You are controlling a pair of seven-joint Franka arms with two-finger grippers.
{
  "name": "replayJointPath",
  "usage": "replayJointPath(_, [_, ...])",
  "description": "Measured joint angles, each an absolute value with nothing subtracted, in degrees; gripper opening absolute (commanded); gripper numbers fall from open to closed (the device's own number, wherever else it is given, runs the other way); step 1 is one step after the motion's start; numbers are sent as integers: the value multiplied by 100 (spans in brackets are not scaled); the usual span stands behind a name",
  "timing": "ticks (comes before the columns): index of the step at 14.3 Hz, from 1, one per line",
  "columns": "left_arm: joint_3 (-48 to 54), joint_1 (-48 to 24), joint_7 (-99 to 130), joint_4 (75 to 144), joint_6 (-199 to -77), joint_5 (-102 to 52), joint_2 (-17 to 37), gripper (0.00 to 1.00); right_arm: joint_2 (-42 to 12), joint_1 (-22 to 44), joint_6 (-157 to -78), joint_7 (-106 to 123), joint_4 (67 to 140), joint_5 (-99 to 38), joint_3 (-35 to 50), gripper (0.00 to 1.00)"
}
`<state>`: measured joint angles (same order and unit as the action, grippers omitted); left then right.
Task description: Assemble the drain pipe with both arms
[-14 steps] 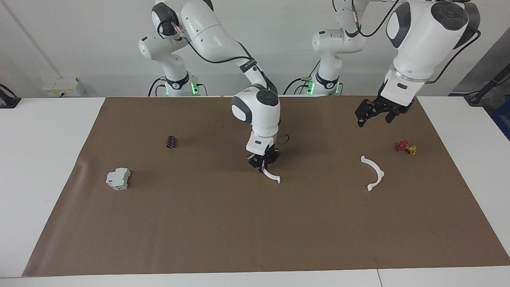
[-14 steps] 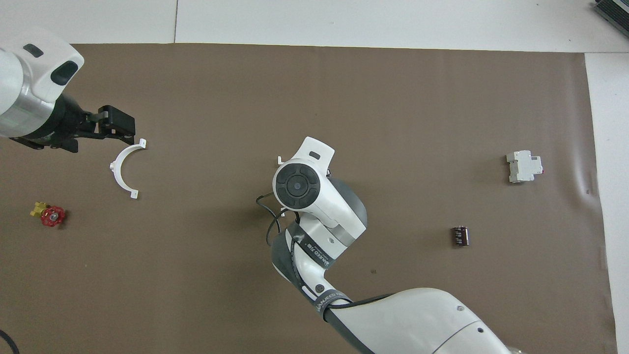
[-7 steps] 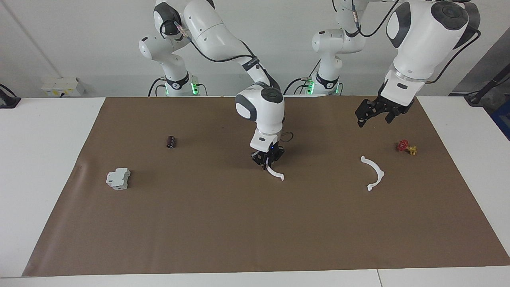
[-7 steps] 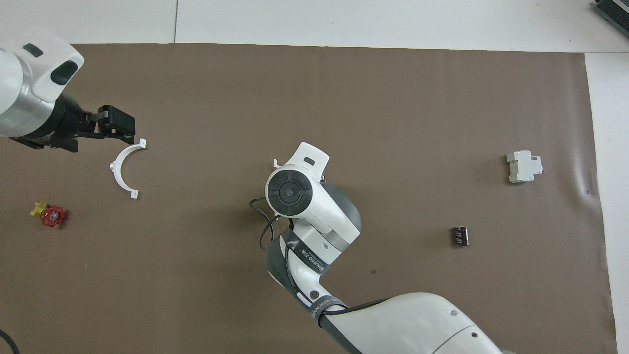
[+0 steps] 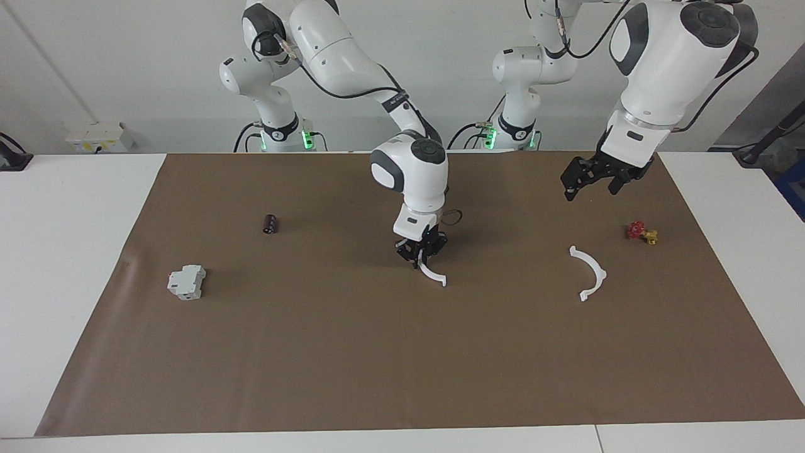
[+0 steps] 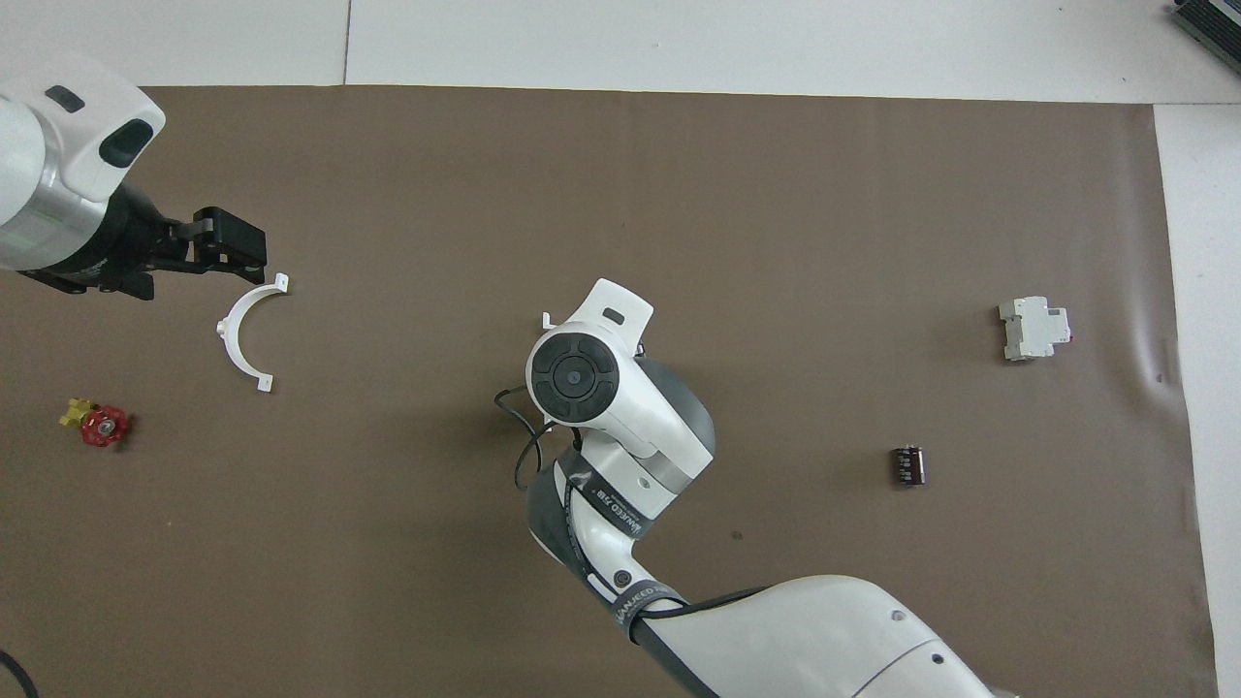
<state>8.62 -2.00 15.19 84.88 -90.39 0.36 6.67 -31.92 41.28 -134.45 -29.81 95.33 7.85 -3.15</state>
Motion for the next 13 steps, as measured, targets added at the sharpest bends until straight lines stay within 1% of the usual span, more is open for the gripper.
replayJointPath(3, [860,-200,1519,8488,-9039,36,667,100,-3145,4054,-13411,-2993,9464,785,-367,100])
replayJointPath(5, [860,-200,1519,8488,-9040,36,667,100,-2915,3875,-13191,-2996,9378,785,-390,100])
replayJointPath(7, [859,-200,1519,8488,-9040,36,667,100,-2469,3576,-12791,-2996,9306,785,-414,100])
replayJointPath(10, [843,-200,1519,8488,-9040,36,667,100,-1697,2872,-12213,-2868,9299,785,-424,100])
replayJointPath(13, [819,-200,1469,8488,-9040,36,667,100,-1219,2222,-11879,-2173,9309,785,-427,100])
